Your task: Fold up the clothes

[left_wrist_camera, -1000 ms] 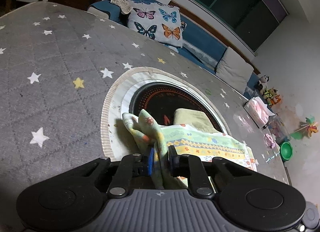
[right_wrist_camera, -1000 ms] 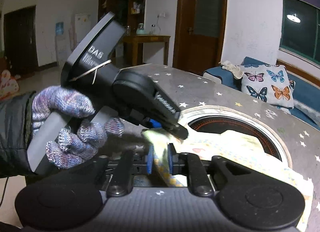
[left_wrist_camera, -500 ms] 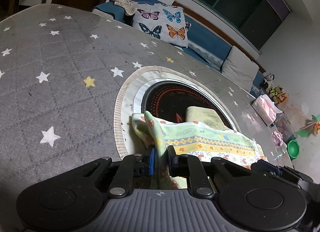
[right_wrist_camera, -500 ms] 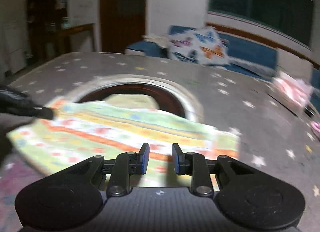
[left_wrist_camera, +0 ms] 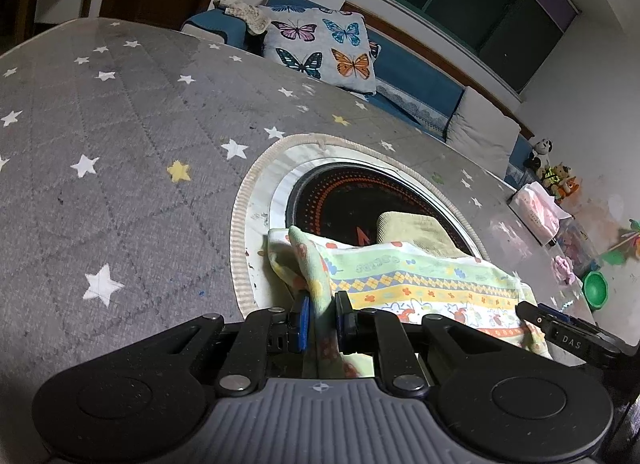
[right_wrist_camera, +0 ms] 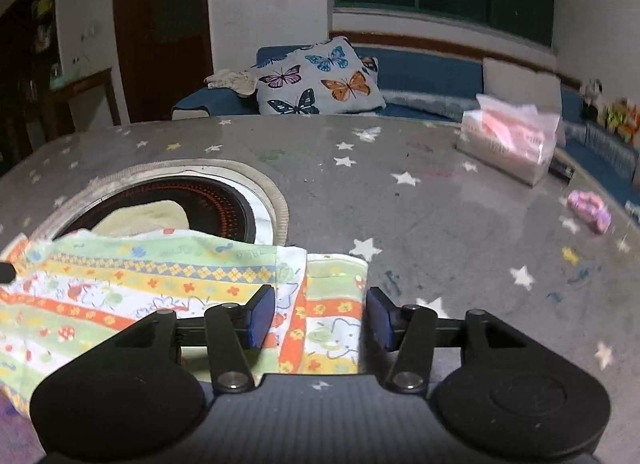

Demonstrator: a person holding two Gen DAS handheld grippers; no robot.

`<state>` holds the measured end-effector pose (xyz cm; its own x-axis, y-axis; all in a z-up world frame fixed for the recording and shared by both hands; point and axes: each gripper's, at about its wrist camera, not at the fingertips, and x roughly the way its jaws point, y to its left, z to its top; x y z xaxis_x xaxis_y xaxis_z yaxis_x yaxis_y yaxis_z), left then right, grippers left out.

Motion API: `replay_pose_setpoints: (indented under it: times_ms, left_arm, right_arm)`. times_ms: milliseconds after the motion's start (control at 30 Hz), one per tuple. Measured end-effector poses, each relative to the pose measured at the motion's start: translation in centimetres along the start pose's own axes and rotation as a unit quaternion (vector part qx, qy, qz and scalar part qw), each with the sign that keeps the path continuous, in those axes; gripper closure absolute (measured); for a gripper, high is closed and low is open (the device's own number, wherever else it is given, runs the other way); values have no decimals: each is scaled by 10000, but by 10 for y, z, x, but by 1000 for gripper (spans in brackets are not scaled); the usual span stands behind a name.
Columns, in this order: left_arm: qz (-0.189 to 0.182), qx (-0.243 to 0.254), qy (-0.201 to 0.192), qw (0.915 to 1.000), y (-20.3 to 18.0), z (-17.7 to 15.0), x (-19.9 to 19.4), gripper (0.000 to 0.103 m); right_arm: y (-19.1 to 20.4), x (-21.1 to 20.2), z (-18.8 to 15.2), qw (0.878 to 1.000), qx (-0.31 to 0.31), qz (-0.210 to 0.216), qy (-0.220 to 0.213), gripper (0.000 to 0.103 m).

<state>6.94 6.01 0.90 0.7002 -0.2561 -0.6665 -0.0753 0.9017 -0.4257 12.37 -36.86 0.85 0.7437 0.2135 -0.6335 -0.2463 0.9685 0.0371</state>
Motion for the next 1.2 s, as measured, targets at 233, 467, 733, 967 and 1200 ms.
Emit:
replay_pose_setpoints:
  times_ms: [233, 467, 733, 967, 1200]
  left_arm:
    - [-21, 102, -69, 9999, -5, 7, -4, 92]
    - [-147, 432, -226, 9987, -33, 18, -7, 95]
    - [-489, 999, -201, 9936, -102, 34, 19, 95]
    - [-887, 1495, -145, 9847, -175, 44, 55, 95]
    - [-865, 1964, 19, 9767, -223, 37, 102, 92]
  right_arm:
    - [6, -1, 1, 9995, 94, 291, -28, 92]
    - [-4, -25, 5, 9985, 267, 318, -365, 95]
    - [-47, -54, 14, 9967, 427, -131, -673, 95]
    - [-101, -62, 10, 9927, 754, -659, -675, 95]
    - [-149, -60, 1, 9867, 1056, -1125, -513, 92]
